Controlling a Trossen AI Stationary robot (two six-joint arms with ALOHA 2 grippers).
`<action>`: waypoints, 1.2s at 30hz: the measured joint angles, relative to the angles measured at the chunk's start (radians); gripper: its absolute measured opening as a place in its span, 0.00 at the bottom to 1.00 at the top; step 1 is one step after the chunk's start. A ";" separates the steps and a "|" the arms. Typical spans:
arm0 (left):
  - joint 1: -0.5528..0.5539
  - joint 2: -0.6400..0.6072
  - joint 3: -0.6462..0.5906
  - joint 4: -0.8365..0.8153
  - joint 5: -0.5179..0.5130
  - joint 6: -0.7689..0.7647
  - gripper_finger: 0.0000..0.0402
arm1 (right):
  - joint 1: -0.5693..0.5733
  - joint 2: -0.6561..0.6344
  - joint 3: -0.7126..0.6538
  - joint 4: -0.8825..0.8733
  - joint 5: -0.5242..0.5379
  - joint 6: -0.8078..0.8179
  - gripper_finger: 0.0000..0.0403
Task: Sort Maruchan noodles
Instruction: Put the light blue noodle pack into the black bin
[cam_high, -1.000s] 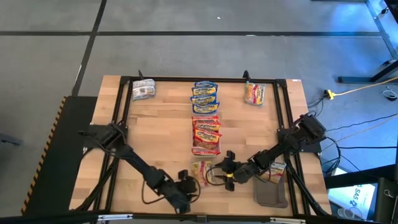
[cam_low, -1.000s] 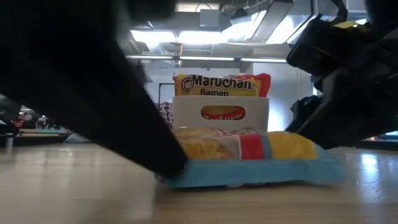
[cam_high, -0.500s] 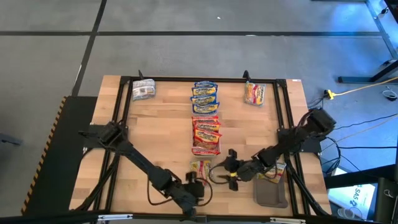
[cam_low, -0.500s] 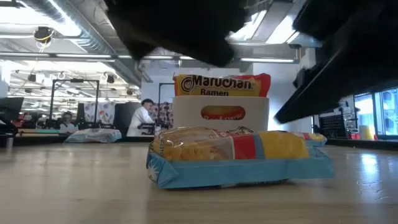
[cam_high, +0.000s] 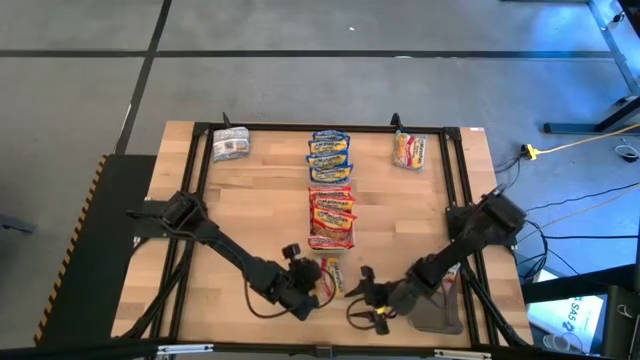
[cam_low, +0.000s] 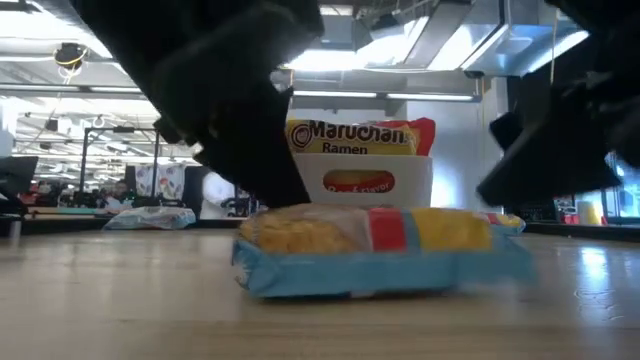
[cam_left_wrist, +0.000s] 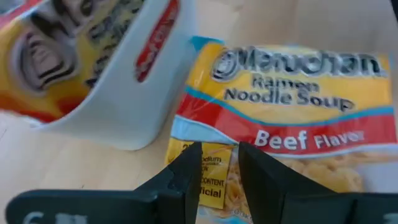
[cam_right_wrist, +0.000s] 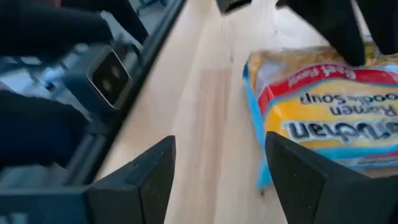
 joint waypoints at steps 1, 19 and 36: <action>0.004 0.000 -0.005 0.005 0.011 -0.012 0.25 | -0.005 0.015 0.010 -0.010 0.001 -0.015 0.56; -0.098 0.000 0.004 0.143 0.103 -0.261 0.25 | -0.038 -0.070 0.167 -0.704 0.220 0.062 0.56; -0.151 -0.018 0.046 0.011 0.117 -0.146 0.25 | -0.043 -0.167 0.146 -0.607 -0.159 0.693 0.60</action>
